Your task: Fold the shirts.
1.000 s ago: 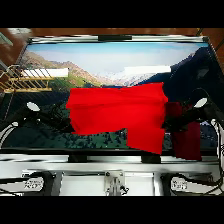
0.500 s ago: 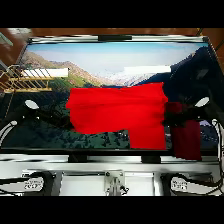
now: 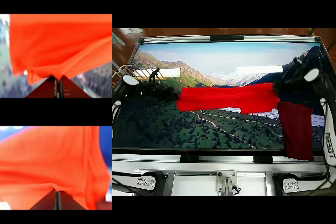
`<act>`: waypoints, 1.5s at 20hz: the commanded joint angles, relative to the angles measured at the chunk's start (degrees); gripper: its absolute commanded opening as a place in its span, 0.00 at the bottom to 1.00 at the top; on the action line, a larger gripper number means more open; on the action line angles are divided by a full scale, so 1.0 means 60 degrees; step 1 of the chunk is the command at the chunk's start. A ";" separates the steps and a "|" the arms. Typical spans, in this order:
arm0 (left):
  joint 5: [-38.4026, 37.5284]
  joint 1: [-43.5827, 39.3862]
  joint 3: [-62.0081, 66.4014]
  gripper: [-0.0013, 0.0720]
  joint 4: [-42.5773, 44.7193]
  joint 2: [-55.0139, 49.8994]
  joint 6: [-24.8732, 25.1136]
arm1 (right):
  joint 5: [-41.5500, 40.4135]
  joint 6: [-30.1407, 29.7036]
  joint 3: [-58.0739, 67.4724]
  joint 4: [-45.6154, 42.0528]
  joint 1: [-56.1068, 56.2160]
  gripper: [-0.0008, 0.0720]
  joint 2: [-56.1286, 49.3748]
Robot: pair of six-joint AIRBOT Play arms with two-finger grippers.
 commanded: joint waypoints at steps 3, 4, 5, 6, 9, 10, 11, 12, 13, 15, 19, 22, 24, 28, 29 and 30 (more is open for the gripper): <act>0.0117 -0.0007 0.2153 0.06 -0.0004 -0.1767 -0.0623 | -0.0623 0.0678 0.2116 -0.0306 0.0342 0.08 -0.1905; 0.0124 -0.0029 0.2255 0.06 -0.0004 -0.1945 -0.0590 | -0.0940 0.0685 0.2284 -0.0306 0.0452 0.08 -0.2164; 0.0157 -0.0036 0.2317 0.06 -0.0007 -0.2073 -0.0594 | -0.1435 0.0703 0.2401 -0.0295 0.0561 0.08 -0.2371; 0.0222 -0.0036 0.2357 0.06 -0.0007 -0.2167 -0.0590 | -0.1934 0.0838 0.2481 -0.0288 0.0656 0.08 -0.2543; 0.0470 -0.0066 0.2361 0.06 -0.0004 -0.2259 -0.0586 | -0.2404 0.1042 0.2626 -0.0299 0.0787 0.08 -0.3027; 0.0477 -0.0080 0.2361 0.06 -0.0007 -0.2259 -0.0514 | -0.2390 0.1045 0.2626 -0.0299 0.0790 0.08 -0.3147; 0.0463 -0.0098 0.2361 0.06 -0.0004 -0.2259 -0.0444 | -0.2397 0.1038 0.2623 -0.0313 0.0790 0.08 -0.3224; 0.0433 -0.0102 0.2361 0.07 -0.0004 -0.2259 -0.0448 | -0.2408 0.1035 0.2626 -0.0339 0.0790 0.09 -0.3260; 0.0368 -0.0098 0.2361 0.18 -0.0004 -0.2259 -0.0452 | -0.2408 0.1035 0.2626 -0.0375 0.0783 0.09 -0.3260; -0.0255 -0.0098 0.2382 0.81 -0.0040 -0.2244 -0.0211 | -0.2368 0.0667 0.2626 -0.0280 0.0783 0.31 -0.3144; -0.1796 0.0044 0.2980 0.95 -0.0036 -0.2040 0.0255 | -0.1282 -0.0393 0.2626 -0.2164 0.0605 0.70 -0.2251; -0.1945 -0.0007 0.3264 0.94 -0.0073 -0.1650 0.0193 | 0.0667 -0.0350 0.2623 -0.2495 0.0069 0.93 -0.2266; -0.1993 -0.0131 0.3260 0.94 -0.0080 -0.1395 0.0200 | 0.1264 -0.0583 0.2623 -0.1599 -0.0306 0.93 -0.2495; -0.2073 -0.0321 0.3260 0.94 -0.0080 -0.1184 0.0200 | 0.1242 -0.0583 0.2623 0.0131 -0.0659 0.93 -0.2954; -0.2076 -0.0379 0.3260 0.93 -0.0109 -0.1180 0.0204 | 0.1253 -0.0583 0.2623 0.0273 -0.0681 0.93 -0.3085; -0.2073 -0.0437 0.3260 0.93 -0.0124 -0.1180 0.0204 | 0.1249 -0.0579 0.2623 0.0386 -0.0681 0.93 -0.3224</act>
